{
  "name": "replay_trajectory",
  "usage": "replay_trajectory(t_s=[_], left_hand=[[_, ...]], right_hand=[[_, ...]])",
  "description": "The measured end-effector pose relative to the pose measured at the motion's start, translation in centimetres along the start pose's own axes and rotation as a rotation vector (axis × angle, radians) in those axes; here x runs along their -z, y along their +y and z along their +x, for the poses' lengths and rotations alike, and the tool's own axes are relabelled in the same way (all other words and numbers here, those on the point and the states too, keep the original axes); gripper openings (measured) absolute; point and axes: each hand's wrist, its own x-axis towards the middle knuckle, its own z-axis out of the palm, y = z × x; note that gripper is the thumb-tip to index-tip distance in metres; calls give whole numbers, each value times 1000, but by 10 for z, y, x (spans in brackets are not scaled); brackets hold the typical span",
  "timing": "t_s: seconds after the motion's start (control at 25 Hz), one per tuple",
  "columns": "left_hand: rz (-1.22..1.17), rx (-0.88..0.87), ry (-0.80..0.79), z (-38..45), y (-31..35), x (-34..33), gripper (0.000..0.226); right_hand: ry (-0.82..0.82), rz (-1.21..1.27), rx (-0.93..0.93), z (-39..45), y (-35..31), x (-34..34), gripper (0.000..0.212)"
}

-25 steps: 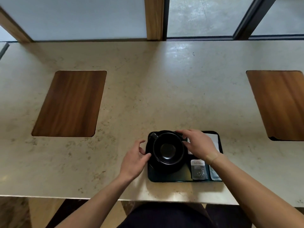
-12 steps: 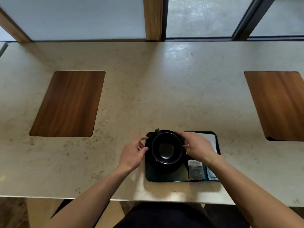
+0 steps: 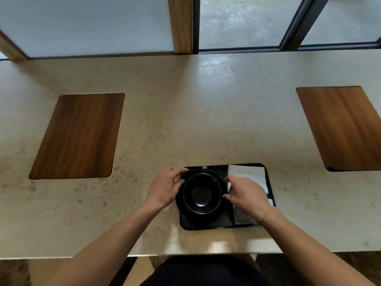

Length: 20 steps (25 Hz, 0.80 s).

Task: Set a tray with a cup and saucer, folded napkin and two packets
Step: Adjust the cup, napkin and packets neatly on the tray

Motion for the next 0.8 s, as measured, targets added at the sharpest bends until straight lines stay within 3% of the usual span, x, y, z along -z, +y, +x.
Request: replay_trajectory(t_s=[0.12,0.24,0.6,0.8], left_hand=[[-83,84,53,-21,-6,-5,40],[-204,196,62,-48,-11,-15,45],[-316,225,71,-55,-6,-19,37],[-235,164,21,-24,-4,-6,37]], right_hand=[[73,40,72,14,-1,13,46],[18,34,112,33,-10,20,45],[-45,64,98,44,-15,24,40],[-75,156,27,26,-5,19,68]])
